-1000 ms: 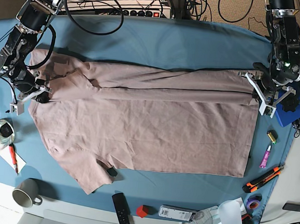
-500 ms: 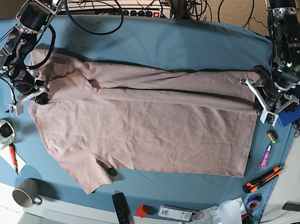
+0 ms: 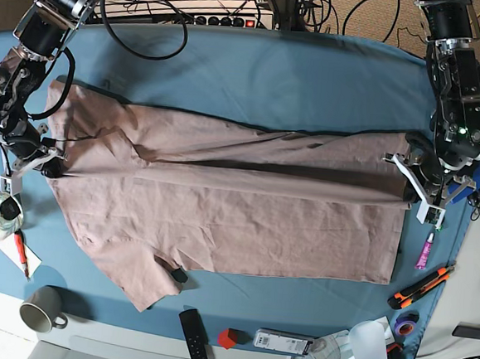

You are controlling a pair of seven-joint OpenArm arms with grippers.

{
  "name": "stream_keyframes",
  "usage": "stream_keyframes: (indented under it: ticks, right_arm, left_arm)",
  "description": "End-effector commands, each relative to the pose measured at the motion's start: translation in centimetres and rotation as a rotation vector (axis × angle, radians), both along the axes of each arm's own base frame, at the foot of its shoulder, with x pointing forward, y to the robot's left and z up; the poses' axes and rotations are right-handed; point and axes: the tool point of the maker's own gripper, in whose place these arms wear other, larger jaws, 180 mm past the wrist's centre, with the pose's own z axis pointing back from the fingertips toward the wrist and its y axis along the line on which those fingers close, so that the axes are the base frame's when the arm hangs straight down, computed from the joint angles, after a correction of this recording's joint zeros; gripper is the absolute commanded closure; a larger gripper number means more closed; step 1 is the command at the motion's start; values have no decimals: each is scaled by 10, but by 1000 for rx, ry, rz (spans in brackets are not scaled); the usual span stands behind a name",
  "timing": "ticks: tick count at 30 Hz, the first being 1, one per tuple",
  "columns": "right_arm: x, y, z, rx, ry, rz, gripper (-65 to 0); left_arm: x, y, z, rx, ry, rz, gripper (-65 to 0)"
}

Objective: Fold the T-shirt properly
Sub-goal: 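Lower the folded edge onto the shirt and adjust with both grippers, then release the left gripper and raise it off the shirt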

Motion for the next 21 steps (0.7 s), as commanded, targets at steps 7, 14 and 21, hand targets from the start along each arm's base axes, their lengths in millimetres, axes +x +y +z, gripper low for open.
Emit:
stream_keyframes:
  ticks: [7, 14, 21]
  right_arm:
    - [11, -12, 24, -33, -66, -14, 0]
    - [11, -12, 23, -33, -64, -14, 0]
    - [11, -12, 23, -33, -64, -14, 0]
  left_arm:
    - [17, -13, 7, -10, -52, -46, 0]
    - [38, 2, 16, 64, -74, 51, 0]
    - [48, -7, 14, 21, -68, 0, 0]
